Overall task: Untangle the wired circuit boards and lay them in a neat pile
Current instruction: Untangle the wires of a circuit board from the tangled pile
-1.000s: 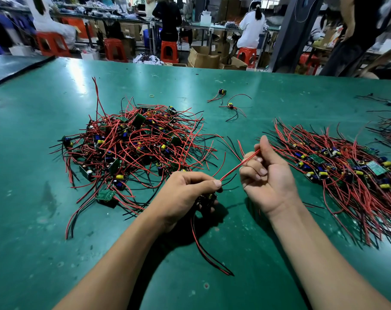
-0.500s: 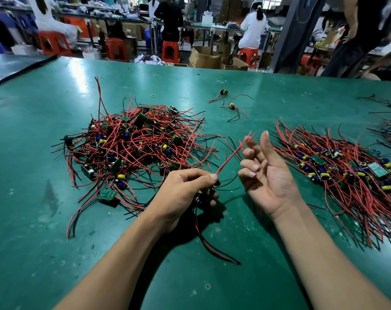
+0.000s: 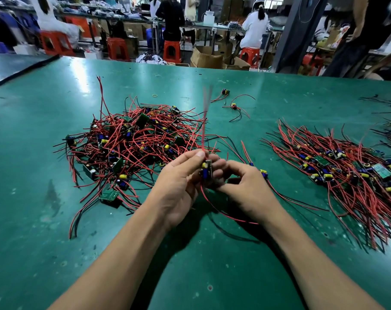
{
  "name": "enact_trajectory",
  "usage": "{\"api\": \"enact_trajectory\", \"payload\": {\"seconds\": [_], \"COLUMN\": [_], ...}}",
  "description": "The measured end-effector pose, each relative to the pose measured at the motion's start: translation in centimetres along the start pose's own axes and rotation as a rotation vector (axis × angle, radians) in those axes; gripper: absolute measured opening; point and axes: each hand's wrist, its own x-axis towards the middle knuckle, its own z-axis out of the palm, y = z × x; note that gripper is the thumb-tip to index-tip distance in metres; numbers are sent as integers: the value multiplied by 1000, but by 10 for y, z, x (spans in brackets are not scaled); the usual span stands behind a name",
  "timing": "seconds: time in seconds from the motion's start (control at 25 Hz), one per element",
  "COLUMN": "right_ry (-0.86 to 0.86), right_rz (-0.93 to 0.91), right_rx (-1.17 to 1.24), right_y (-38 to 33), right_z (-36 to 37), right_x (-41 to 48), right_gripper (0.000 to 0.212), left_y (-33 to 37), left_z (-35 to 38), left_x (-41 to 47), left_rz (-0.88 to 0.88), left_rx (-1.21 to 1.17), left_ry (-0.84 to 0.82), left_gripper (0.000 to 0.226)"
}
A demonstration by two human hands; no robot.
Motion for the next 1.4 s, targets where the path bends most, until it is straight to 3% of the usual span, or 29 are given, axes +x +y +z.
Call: {"api": "enact_trajectory", "payload": {"seconds": [0.2,0.36,0.6,0.72,0.84,0.92,1.04,1.2,1.4], "right_ry": [-29,-107,-82,-4,11,-95,-261,-289,-27], "right_rz": [-37,-69,-204,-160,107,322,369,236,224], "right_rx": [-54,6,-186,-149,229,634,1009,1021,1166], "right_y": [-8,-12,-13,-9,-11,-17,-24,-27,-32], "right_z": [5,10,19,21,16,8,-5,-11,-16], "right_x": [-6,-8,-8,-7,-4,-2,-4,-1,2], "right_gripper": [35,20,30,23,16,29,39,42,24], "left_y": [-1,-5,-10,-12,-10,-9,-9,-10,-11], "left_z": [-8,-10,-8,-7,-7,-10,-15,-15,-16], "left_x": [3,4,1,2,-1,-2,0,2,0], "left_rz": [94,47,19,15,-7,-30,-53,-46,-62], "left_rx": [86,23,-9,-29,-36,1,93,257,325], "left_ry": [165,186,191,189,151,126,120,47,4], "left_gripper": [4,5,38,30,19,20,16,18,23]}}
